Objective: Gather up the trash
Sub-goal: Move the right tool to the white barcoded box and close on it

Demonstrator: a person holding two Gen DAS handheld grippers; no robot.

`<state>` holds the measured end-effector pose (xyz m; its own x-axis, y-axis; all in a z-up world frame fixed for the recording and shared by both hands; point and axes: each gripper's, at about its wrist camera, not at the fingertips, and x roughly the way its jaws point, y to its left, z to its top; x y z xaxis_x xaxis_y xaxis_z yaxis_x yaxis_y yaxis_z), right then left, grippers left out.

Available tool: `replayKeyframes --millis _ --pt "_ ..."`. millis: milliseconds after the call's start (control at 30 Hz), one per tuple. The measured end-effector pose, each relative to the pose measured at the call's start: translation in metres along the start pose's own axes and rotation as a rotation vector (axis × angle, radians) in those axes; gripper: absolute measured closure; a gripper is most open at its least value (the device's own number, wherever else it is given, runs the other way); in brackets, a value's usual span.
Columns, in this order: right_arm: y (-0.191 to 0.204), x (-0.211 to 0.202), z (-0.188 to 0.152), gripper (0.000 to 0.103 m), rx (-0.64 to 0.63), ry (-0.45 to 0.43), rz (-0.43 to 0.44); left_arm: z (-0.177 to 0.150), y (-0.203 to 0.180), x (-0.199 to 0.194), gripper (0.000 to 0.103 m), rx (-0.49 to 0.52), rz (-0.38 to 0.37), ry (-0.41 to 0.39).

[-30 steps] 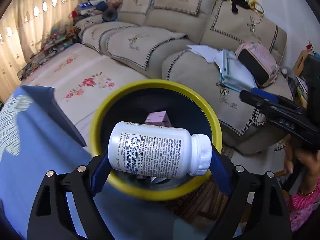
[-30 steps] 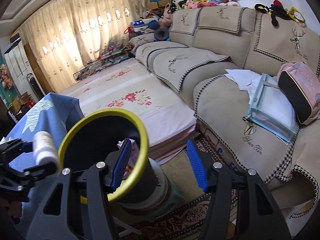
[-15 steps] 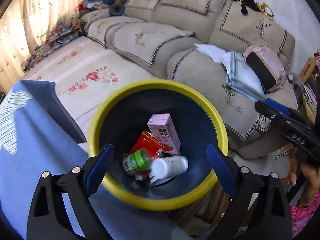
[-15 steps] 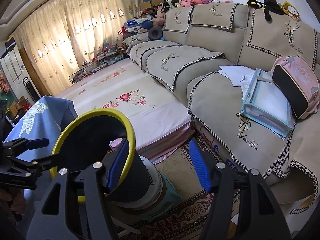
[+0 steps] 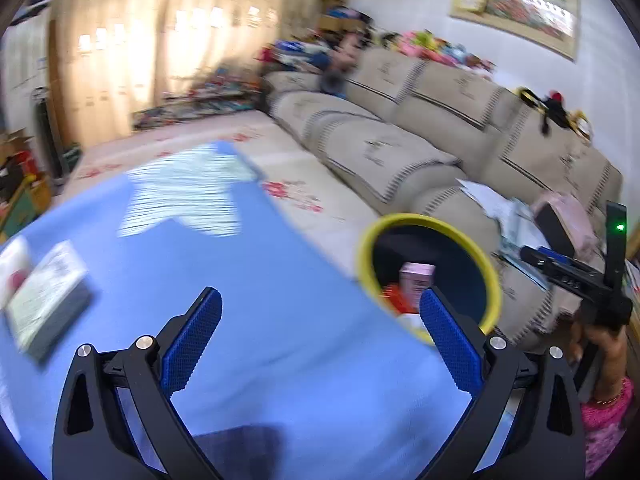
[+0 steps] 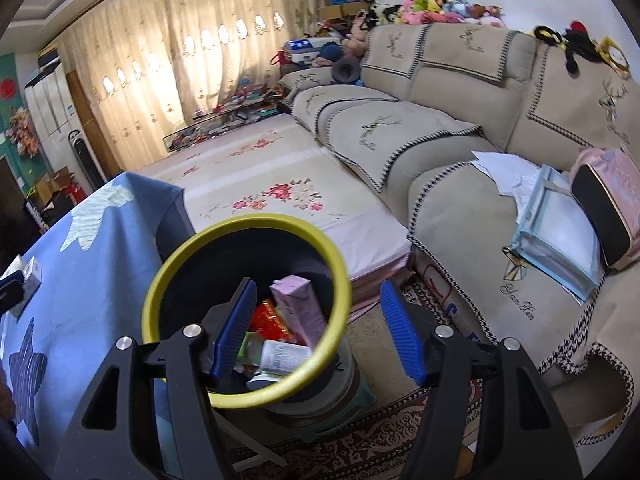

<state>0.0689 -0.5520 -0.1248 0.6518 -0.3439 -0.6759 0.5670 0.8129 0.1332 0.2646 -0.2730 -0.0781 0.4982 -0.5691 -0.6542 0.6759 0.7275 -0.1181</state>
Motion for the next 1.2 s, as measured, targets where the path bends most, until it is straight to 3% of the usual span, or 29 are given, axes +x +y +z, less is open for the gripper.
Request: replayKeyframes --millis 300,567,700,900,1033,1200 --pt "0.091 0.004 0.01 0.042 -0.137 0.012 0.084 -0.046 0.122 -0.07 0.005 -0.121 0.196 -0.077" --pt "0.218 0.011 0.015 0.041 -0.321 0.047 0.248 -0.086 0.219 -0.125 0.005 -0.248 0.344 -0.12" --pt "0.289 0.015 0.012 0.041 -0.416 0.079 0.355 -0.099 0.248 -0.145 0.005 -0.325 0.408 -0.165" --pt "0.392 0.026 0.004 0.041 -0.55 0.127 0.512 -0.113 0.277 -0.157 0.005 -0.427 0.428 -0.189" --pt "0.441 0.04 0.001 0.041 -0.598 0.152 0.546 -0.116 0.286 -0.167 0.005 -0.461 0.502 -0.214" --pt "0.482 0.039 -0.015 0.041 -0.642 0.173 0.559 -0.125 0.303 -0.178 0.005 -0.552 0.513 -0.23"
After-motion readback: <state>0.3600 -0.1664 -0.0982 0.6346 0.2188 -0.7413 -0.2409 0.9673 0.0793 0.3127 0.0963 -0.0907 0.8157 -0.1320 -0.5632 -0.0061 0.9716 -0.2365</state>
